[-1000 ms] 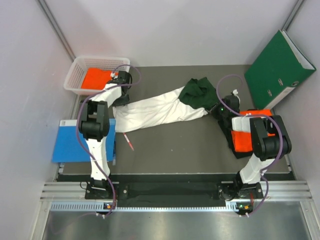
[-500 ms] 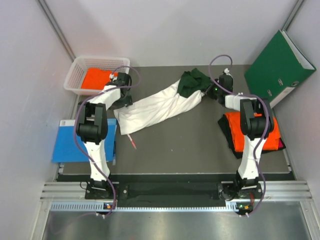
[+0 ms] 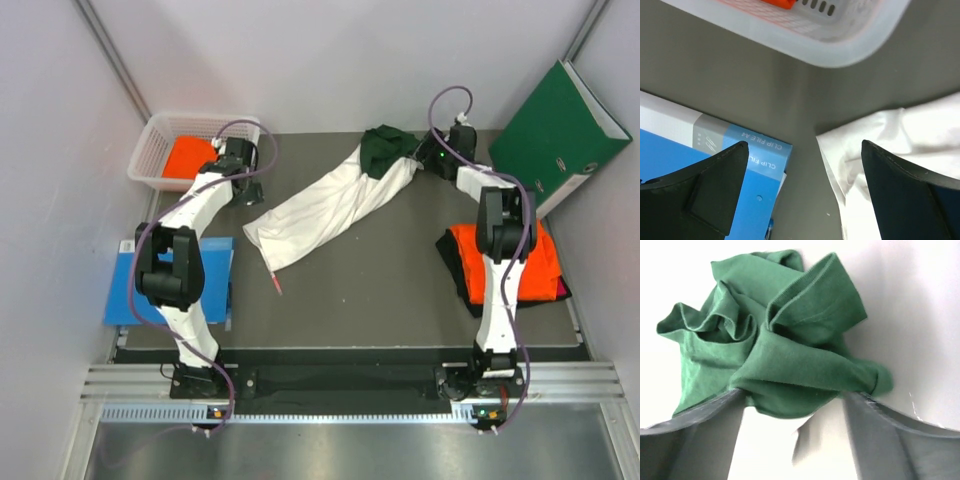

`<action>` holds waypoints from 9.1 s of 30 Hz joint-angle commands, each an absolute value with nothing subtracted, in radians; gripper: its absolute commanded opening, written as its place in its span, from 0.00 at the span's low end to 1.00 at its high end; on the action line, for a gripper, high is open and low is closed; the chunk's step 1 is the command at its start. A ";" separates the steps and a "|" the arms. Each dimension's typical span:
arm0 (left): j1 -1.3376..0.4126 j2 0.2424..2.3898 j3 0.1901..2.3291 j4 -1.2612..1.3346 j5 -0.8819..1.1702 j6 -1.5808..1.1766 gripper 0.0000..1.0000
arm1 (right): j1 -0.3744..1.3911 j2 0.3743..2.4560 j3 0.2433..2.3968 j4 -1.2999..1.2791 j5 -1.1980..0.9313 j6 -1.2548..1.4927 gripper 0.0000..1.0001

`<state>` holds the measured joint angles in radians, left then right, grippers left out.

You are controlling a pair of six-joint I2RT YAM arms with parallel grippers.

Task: Fold and stack the t-shirts
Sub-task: Fold the tshirt

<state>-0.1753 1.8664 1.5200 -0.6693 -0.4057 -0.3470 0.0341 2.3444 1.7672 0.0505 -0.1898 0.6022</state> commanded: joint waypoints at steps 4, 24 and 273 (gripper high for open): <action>-0.219 1.721 1.422 -0.669 -0.368 -0.387 0.99 | 0.057 1.888 1.320 0.158 -0.236 0.575 1.00; -0.245 1.574 1.284 -0.601 -0.318 -0.391 0.99 | 0.601 1.776 0.762 0.609 -0.313 1.106 0.99; -0.759 1.298 0.468 -0.427 -0.092 -0.934 0.05 | 0.583 1.301 0.336 -0.213 -0.298 0.621 0.02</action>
<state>-0.7612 1.2633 0.5163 -0.2741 -0.0212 -0.9627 0.5629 1.2724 0.3748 -0.0715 -0.4427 0.6659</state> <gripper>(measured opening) 0.021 0.010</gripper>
